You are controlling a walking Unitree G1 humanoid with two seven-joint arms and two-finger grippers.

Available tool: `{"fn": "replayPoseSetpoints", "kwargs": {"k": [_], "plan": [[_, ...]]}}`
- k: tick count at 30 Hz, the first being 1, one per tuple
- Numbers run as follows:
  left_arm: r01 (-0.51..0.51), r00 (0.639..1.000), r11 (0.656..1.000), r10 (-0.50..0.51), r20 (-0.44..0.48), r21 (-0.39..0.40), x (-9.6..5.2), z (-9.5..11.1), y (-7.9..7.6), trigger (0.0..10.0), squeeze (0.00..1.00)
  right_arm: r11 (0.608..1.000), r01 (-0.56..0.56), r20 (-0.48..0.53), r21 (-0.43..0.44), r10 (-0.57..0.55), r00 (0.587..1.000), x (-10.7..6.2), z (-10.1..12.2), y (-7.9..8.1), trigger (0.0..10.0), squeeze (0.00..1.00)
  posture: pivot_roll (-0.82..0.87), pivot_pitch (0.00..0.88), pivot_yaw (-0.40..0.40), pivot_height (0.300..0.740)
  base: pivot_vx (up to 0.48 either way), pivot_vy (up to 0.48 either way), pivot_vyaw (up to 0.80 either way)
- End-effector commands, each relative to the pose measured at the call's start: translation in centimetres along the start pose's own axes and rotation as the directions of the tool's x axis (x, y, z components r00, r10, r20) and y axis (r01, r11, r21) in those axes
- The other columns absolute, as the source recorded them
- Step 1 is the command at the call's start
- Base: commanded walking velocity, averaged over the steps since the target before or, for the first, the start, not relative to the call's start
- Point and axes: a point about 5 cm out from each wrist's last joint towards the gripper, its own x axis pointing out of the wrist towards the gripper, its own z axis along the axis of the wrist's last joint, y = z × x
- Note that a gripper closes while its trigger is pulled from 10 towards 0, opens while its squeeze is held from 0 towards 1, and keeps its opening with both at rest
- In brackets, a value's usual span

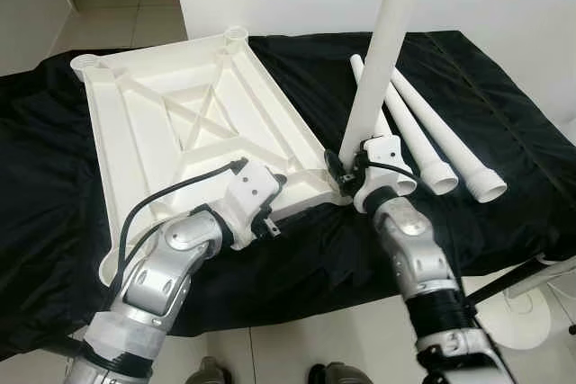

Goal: Building children table

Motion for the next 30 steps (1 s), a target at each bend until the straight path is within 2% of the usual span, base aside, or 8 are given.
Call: {"fn": "replayPoseSetpoints", "kwargs": {"k": [1,6,10,11,12,20,21,30], "plan": [[-0.031,0.999,1.0,0.031,-0.011,-0.004,-0.1,-0.2,0.0,10.0,0.0,0.993,0.114,-0.087,-0.004,-0.114,0.99,-0.7,-1.7,-0.8,10.0,0.0,-0.07,0.082,-0.003,0.74,0.0,0.0,0.0],[-0.028,1.0,1.0,0.028,-0.012,-0.003,-0.1,-0.2,0.0,10.0,0.0,0.986,0.16,-0.071,0.043,-0.156,0.985,-0.8,-1.1,1.0,10.0,0.0,-0.08,0.077,0.001,0.74,0.0,0.0,0.0],[-0.025,1.0,1.0,0.025,-0.011,0.0,0.0,-0.2,0.1,10.0,0.0,0.989,0.142,-0.043,0.044,-0.14,0.989,-1.0,-0.7,1.1,10.0,0.0,-0.08,0.074,0.002,0.74,0.0,0.0,0.0],[-0.024,1.0,1.0,0.024,-0.012,0.002,0.0,-0.2,0.1,10.0,0.0,0.987,0.149,-0.038,0.053,-0.147,0.988,-1.1,-0.6,1.0,10.0,0.96,-0.08,0.073,0.003,0.74,0.0,0.0,0.0],[-0.024,1.0,1.0,0.024,-0.012,0.003,0.0,-0.2,0.1,10.0,0.0,0.986,0.155,-0.035,0.059,-0.153,0.988,-1.2,-0.6,1.0,10.0,1.0,-0.08,0.073,0.003,0.74,0.0,0.0,0.0],[-0.056,0.998,0.997,0.057,-0.029,0.046,-0.1,-0.3,0.9,10.0,0.0,0.992,0.097,0.039,0.08,-0.1,0.994,-2.9,-0.2,0.9,10.0,1.0,-0.08,0.079,0.001,0.74,0.0,0.0,0.0],[-0.064,0.997,0.997,0.066,-0.031,0.047,-0.1,-0.4,1.1,10.0,0.0,0.994,0.085,0.046,0.073,-0.088,0.995,-3.3,-0.2,0.9,10.0,0.0,-0.08,0.08,0.0,0.74,0.0,0.0,0.0],[-0.124,0.99,0.991,0.127,-0.059,0.059,-0.3,-0.4,2.6,10.0,0.0,0.998,0.027,0.069,0.049,-0.03,0.997,-5.6,-0.7,0.4,10.0,0.0,-0.07,0.083,0.0,0.74,0.0,0.0,0.0]]}}
